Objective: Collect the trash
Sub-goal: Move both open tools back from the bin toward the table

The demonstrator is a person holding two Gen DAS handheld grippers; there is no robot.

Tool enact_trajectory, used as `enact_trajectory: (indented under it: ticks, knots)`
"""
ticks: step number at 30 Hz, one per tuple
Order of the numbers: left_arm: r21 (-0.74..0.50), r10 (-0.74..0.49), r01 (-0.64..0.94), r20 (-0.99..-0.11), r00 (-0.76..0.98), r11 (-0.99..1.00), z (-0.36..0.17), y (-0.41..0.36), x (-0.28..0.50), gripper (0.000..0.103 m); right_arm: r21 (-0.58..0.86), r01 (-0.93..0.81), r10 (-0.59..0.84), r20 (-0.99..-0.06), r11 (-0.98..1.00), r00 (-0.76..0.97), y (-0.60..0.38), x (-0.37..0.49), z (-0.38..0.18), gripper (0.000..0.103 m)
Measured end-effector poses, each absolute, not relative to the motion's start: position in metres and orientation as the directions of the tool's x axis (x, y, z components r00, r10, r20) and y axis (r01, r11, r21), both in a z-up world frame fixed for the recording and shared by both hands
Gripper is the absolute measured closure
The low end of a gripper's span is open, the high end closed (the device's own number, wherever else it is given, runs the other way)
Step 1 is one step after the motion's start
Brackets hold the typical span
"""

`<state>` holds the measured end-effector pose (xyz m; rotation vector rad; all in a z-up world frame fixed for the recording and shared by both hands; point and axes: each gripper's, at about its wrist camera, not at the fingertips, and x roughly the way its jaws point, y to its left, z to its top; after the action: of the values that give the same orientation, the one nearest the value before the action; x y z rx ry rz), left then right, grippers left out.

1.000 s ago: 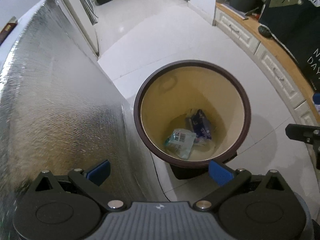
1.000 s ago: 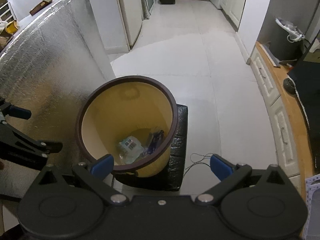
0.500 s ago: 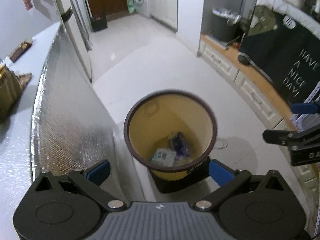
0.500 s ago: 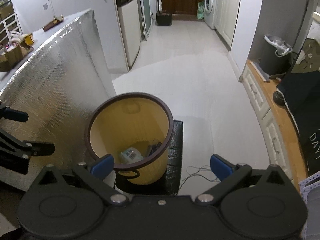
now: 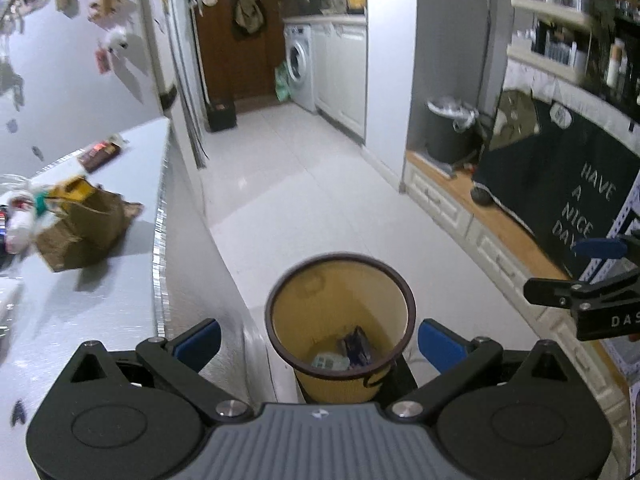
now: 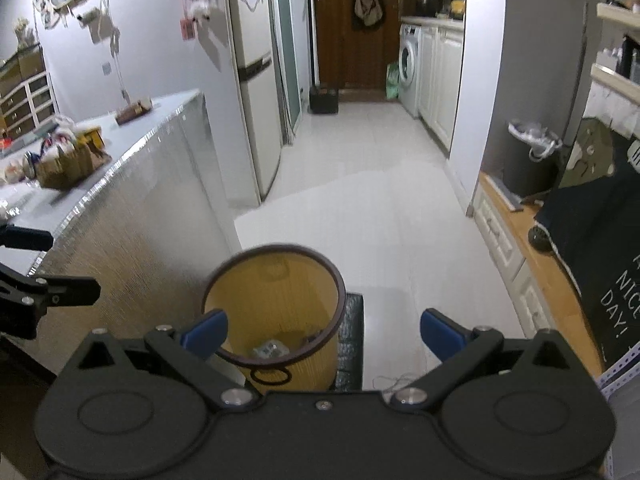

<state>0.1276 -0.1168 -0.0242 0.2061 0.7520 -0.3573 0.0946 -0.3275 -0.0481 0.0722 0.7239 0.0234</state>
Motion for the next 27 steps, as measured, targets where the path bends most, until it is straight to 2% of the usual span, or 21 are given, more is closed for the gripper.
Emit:
enact_trajectory:
  ticks: [11, 20, 27]
  knots:
    - [0.053, -0.18, 0.25, -0.555, 0.812, 0.967, 0.022, -0.076, 0.083, 0.0, 0.059, -0.03, 0.057, -0.537, 0.998, 0.842, -0.309, 0.056, -0.004, 0.0]
    - [0.035, -0.088, 0.122, -0.497, 0.863, 0.992, 0.042, -0.021, 0.057, 0.0, 0.055, -0.12, 0.132, -0.45, 0.991, 0.883, -0.269, 0.05, 0.018, 0.0]
    - [-0.003, 0.002, -0.004, -0.502, 0.865, 1.0, 0.037, 0.031, 0.061, 0.0, 0.053, -0.205, 0.208, -0.422, 0.977, 0.882, -0.231, 0.07, 0.022, 0.0]
